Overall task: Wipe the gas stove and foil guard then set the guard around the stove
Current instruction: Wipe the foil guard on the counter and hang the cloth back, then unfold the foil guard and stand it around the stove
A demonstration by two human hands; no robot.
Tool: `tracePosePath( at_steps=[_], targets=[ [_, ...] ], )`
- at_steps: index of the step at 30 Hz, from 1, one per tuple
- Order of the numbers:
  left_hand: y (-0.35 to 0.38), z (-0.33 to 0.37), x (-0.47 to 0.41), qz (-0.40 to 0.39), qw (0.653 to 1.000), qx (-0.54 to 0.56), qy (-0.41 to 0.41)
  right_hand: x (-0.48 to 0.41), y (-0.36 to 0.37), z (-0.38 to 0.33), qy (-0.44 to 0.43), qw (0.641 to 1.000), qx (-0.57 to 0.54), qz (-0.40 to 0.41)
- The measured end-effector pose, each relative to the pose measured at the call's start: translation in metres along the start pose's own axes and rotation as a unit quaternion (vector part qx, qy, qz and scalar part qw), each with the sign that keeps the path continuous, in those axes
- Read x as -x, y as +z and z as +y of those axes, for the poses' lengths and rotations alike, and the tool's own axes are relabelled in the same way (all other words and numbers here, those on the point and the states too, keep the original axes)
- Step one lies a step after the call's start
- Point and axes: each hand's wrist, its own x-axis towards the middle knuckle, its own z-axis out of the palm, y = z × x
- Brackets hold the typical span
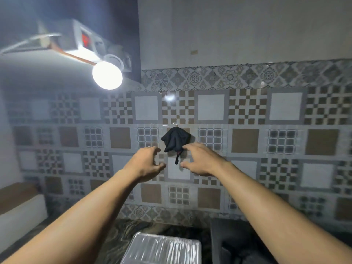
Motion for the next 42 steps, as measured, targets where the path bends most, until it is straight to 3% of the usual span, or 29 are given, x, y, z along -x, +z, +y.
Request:
tracePosePath(
  at_steps=[6,14,21,33,42],
  targets=[
    [-0.022,-0.017,0.098,-0.057,0.997,-0.042,-0.043,0.058,0.016,-0.053,-0.032,0.997,0.027,-0.070],
    [-0.013,-0.063,0.228,-0.152,0.970,-0.067,-0.180,0.122,0.077,-0.112,-0.108,0.979,0.040,-0.166],
    [0.023,-0.089,0.316,-0.159,0.939,-0.059,-0.300,0.129,0.154,-0.121,-0.175,0.954,0.018,-0.242],
    [0.121,-0.094,0.372,-0.181,0.871,-0.031,-0.456,0.083,0.254,-0.113,-0.335,0.878,0.109,-0.324],
    [0.173,-0.086,0.391,-0.203,0.833,-0.043,-0.512,0.065,0.352,-0.113,-0.386,0.822,0.109,-0.404]
  ],
)
